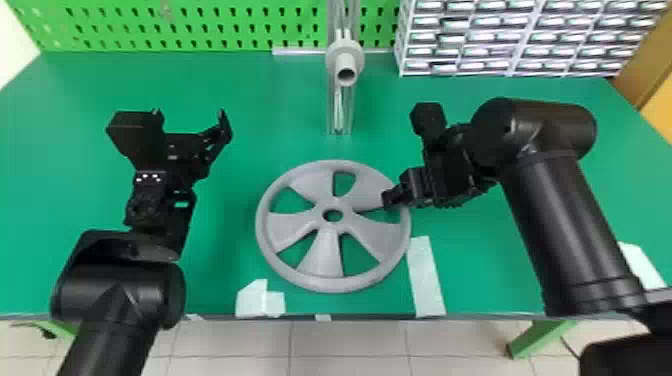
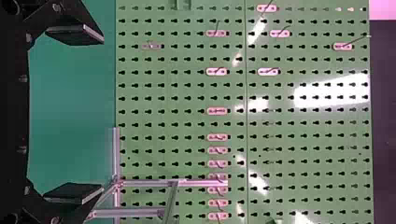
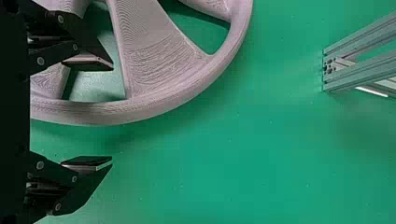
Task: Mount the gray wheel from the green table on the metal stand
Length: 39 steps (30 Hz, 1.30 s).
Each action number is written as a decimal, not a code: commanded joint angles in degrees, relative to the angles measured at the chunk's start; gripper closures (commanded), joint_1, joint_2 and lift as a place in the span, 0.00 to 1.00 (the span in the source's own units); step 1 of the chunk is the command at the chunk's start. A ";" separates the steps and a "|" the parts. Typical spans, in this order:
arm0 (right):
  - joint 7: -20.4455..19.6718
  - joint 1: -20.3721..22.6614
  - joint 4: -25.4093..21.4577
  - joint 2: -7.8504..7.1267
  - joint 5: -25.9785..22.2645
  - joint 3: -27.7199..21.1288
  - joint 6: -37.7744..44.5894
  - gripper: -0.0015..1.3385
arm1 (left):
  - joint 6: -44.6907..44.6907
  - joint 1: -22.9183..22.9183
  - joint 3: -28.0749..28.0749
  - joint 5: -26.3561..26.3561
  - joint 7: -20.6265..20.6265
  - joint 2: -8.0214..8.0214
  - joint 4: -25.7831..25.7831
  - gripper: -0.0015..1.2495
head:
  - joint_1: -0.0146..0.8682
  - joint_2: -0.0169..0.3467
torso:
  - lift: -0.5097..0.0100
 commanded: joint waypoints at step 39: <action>0.00 -0.10 2.55 -0.16 -2.65 0.43 -0.57 0.66 | -0.09 -0.08 -0.19 -0.26 0.00 0.01 0.00 0.13 | 1.00 0.19 | 0.79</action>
